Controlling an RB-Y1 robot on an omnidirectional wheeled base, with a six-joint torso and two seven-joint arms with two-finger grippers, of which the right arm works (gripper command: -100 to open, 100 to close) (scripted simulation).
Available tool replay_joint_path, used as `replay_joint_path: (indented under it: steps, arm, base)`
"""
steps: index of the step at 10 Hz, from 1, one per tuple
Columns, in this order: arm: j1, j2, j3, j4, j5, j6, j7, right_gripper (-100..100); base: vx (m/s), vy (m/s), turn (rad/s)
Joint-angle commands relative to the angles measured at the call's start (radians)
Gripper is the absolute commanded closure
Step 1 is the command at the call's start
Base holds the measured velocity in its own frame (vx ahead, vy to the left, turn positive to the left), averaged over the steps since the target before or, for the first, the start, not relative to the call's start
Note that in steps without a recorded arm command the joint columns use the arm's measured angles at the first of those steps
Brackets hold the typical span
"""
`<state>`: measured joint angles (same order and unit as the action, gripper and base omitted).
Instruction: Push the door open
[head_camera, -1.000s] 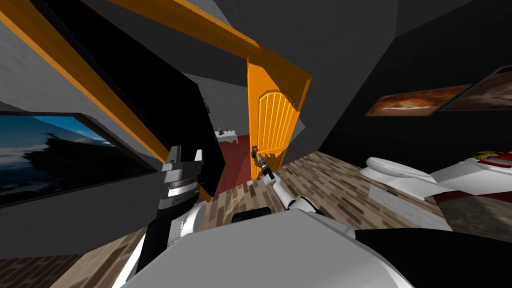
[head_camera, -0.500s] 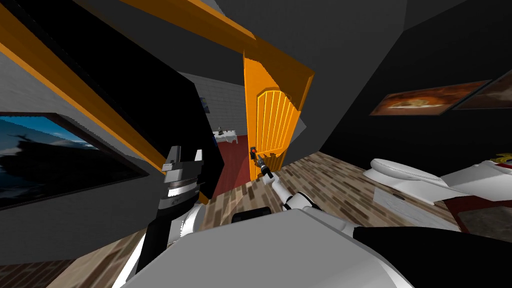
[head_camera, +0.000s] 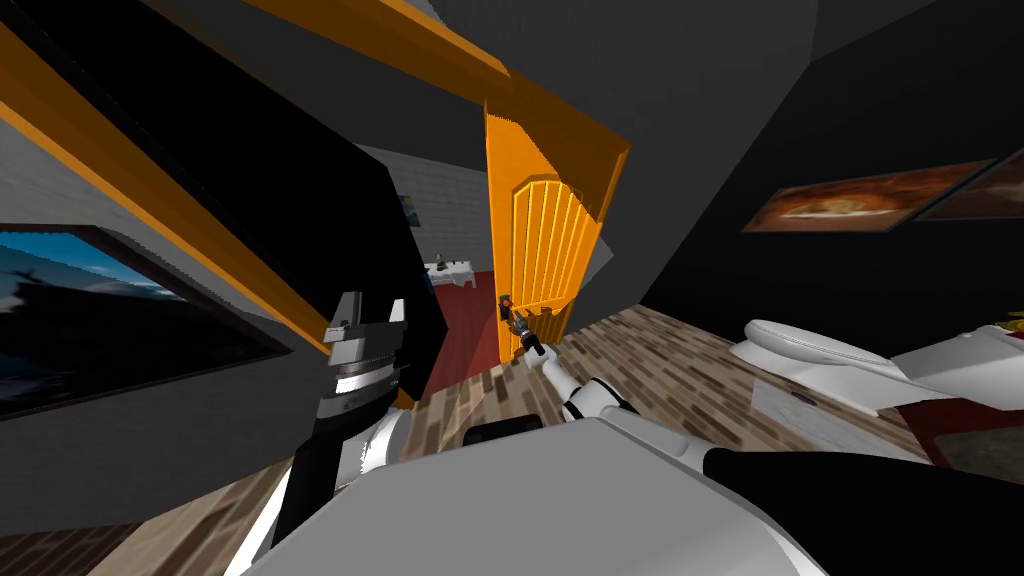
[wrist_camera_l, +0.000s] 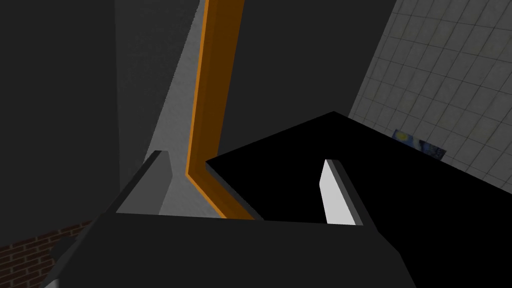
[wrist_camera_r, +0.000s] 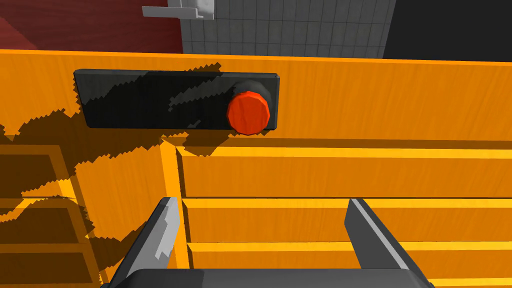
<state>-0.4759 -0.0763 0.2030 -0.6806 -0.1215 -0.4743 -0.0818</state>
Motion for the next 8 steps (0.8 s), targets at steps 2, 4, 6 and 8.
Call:
replay_joint_path:
  steps: [2, 4, 6, 8]
  arm:
    - [0.000, -0.004, -0.004, 0.003, -0.001, -0.002, 0.002, -100]
    - [0.001, -0.007, -0.008, 0.006, -0.002, -0.005, 0.003, -100]
    - [0.001, -0.007, -0.013, 0.009, -0.003, -0.008, 0.006, -100]
    - [0.002, -0.006, -0.017, 0.012, -0.004, -0.011, 0.008, -100]
  base:
    - [0.139, 0.024, 0.021]
    - [0.184, 0.042, 0.025]
    - [0.222, 0.072, 0.028]
    - [0.213, 0.040, 0.027]
